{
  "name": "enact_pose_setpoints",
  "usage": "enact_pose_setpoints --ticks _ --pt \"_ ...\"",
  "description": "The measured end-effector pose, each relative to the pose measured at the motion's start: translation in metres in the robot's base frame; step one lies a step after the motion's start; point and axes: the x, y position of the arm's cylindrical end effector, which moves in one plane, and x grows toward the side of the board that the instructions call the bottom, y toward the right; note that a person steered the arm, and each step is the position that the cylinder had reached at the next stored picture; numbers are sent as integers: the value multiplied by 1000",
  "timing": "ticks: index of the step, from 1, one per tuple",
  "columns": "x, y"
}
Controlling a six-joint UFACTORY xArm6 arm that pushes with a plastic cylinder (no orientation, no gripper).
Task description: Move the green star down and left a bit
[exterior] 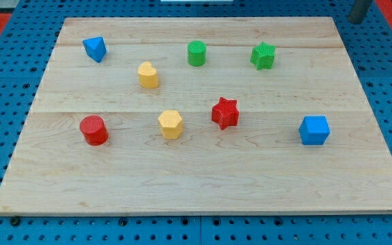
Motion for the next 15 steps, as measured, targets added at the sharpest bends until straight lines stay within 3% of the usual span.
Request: enact_pose_setpoints --ticks 5,7,8,9,11,12,13,14,15 --pt "1 -2" --pt "4 -122" --pt "43 -176" --pt "95 -185" --pt "70 -202" --pt "85 -236" --pt "134 -219" --pt "153 -180" --pt "108 -159"
